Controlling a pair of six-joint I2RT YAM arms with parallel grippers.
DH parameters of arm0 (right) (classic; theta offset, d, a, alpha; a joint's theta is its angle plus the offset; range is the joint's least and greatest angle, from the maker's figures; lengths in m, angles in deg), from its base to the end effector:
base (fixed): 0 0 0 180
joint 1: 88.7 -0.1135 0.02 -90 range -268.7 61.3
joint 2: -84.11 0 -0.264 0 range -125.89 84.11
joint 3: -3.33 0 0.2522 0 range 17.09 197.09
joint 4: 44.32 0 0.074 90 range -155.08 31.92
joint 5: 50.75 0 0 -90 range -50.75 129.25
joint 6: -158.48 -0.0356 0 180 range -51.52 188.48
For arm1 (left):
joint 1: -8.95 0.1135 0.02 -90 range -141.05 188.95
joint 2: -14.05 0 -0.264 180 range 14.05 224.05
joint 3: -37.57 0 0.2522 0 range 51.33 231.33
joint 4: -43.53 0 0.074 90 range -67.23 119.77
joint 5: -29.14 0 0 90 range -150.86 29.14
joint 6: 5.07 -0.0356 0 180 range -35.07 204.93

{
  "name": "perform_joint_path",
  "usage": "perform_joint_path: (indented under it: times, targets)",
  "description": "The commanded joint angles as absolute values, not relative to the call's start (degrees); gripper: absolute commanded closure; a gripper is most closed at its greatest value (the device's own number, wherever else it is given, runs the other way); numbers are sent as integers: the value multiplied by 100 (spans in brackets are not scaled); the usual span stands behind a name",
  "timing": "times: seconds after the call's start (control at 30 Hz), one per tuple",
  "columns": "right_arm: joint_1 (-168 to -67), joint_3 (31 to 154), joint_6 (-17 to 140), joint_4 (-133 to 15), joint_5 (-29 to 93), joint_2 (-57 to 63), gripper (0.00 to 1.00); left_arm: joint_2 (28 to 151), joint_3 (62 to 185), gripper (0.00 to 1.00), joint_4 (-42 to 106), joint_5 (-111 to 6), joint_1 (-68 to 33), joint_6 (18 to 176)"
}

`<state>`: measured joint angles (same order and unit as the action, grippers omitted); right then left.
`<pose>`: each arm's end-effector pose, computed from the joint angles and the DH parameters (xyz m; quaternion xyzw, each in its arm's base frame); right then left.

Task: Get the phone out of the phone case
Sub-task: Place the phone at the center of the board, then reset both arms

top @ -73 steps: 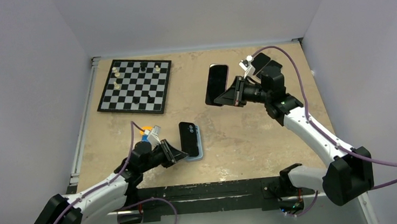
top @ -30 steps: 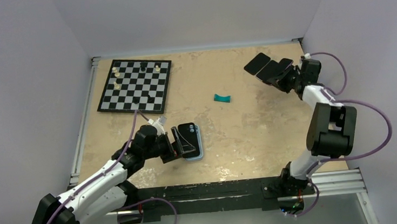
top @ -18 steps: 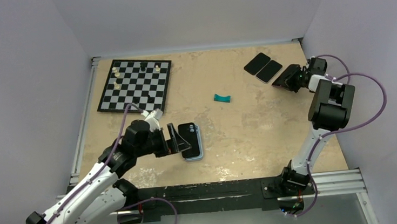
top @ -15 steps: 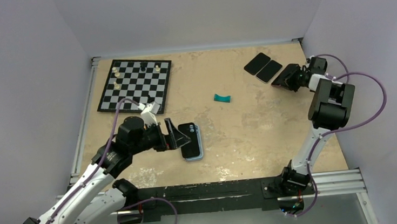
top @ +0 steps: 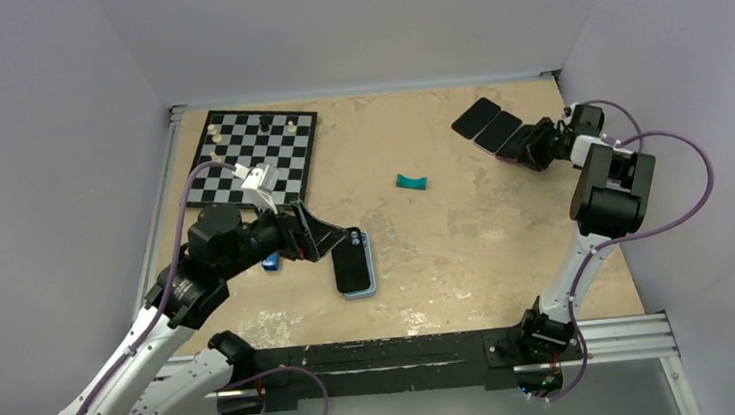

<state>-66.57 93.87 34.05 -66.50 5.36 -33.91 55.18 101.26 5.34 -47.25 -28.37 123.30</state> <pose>0.4102 -0.1454 0.1513 0.3369 0.8384 0.3073 0.2986 0.1211 -0.1028 0.3546 0.0644 0.7917 -0.4427 0.4160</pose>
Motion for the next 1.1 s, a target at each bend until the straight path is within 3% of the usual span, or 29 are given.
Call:
perform_joint_path:
  times: [0.0,0.07,0.17,0.37,0.53,0.73,1.07]
  targets:
    - [-6675,9326,3619,-6714,893,-2904,41,5544,10362,0,691,-4925,-2862,12049]
    - [-6680,9273,3756,-6910,1243,-2752,25,5546,10384,0,716,-4992,-2857,12028]
    - [-6681,9031,3921,-7085,1763,-2417,20,5521,10393,0,718,-5076,-2855,12001]
    - [-6915,8139,3999,-7071,2675,-1060,14,5302,10240,0,744,-5424,-2854,11992]
    - [-8027,7663,4245,-7266,3291,377,12,4869,9934,0,827,-5919,-2854,11869]
    - [-9349,6874,4544,-7135,3122,2592,9,4228,9775,0,567,-6562,-2853,11523]
    - [-9467,6294,4695,-7843,2530,5998,6,3592,9786,0,379,-7025,-2846,11210]
